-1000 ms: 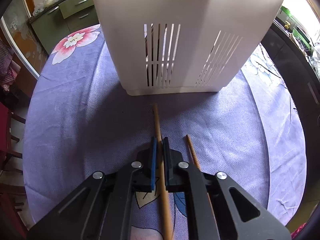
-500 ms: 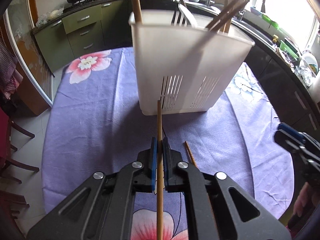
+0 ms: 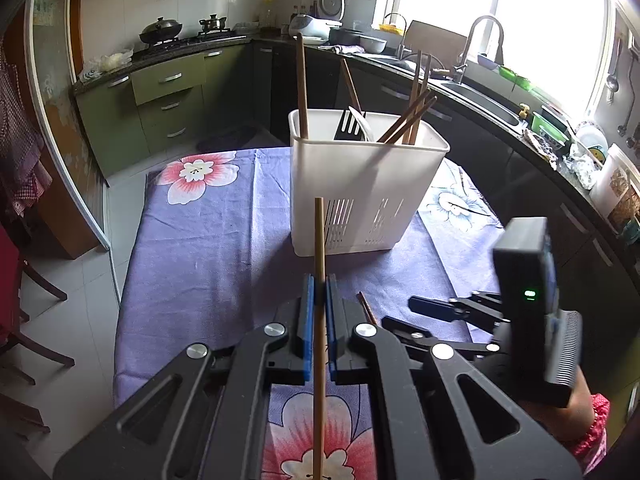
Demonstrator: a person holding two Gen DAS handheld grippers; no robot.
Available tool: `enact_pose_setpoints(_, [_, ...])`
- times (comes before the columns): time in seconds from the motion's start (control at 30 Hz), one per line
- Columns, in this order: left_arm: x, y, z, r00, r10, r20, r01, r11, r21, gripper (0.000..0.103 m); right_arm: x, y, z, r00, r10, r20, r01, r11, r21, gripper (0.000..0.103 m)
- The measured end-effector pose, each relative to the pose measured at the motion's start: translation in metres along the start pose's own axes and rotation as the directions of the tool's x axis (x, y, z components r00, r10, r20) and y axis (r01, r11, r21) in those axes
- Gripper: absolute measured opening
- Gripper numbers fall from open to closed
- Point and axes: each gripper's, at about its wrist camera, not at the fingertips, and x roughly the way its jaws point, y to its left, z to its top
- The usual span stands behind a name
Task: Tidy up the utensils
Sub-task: 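Grasp the remaining chopstick with the right gripper while the left lifts its chopstick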
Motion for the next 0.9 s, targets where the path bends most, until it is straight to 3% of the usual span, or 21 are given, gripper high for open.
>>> enact_pose_setpoints(0.33, [-0.008,0.015,-0.001,1.0,-0.005,0.014,0.005,1.0,-0.016,0.005,0.032,0.019,0.008,0.993,-0.109,-0.043,0.107,0.993,-0.04,0.036])
enact_pose_setpoints(0.4, [-0.008,0.016,-0.001,1.0,-0.006,0.015,0.006,1.0,-0.017,0.005,0.034,0.025,0.008,0.992,-0.124,-0.034,0.122,0.991,-0.052,0.03])
enact_pose_setpoints(0.53, [-0.009,0.016,-0.002,1.0,-0.007,0.017,0.007,1.0,-0.016,0.005,0.037,0.03,0.008,0.993,-0.112,-0.026,0.11,0.993,-0.052,0.009])
enact_pose_setpoints(0.77, [-0.012,0.015,-0.003,1.0,-0.01,0.018,0.01,1.0,-0.012,0.005,0.029,0.026,0.012,0.997,-0.068,0.02,0.069,0.998,-0.005,0.006])
enact_pose_setpoints(0.9, [-0.015,0.016,-0.003,1.0,-0.01,0.02,0.01,1.0,-0.013,0.005,-0.002,0.017,0.012,0.995,-0.053,0.079,0.053,0.999,0.012,0.006])
